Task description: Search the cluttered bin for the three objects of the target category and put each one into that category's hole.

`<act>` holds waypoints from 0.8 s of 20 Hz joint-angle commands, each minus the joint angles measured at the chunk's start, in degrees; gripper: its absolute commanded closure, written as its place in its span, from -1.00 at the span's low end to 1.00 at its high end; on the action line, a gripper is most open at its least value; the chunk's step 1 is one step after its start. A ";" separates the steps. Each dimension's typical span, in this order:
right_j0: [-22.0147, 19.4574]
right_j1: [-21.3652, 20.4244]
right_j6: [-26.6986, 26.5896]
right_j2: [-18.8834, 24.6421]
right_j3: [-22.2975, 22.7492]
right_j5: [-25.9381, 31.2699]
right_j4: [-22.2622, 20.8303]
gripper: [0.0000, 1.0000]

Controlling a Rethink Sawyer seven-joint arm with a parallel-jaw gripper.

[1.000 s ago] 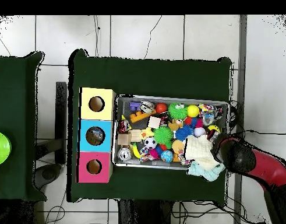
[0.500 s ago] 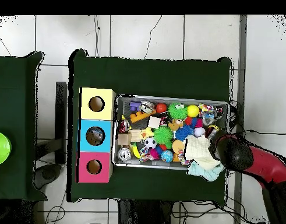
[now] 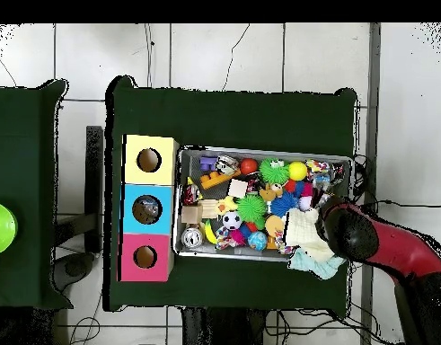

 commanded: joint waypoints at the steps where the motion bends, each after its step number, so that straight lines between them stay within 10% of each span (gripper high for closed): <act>1: -0.78 6.53 9.61 -1.90 0.27 -7.31 1.62 -1.00; 16: -10.95 14.37 -0.91 9.65 -4.45 -4.34 0.82 -1.00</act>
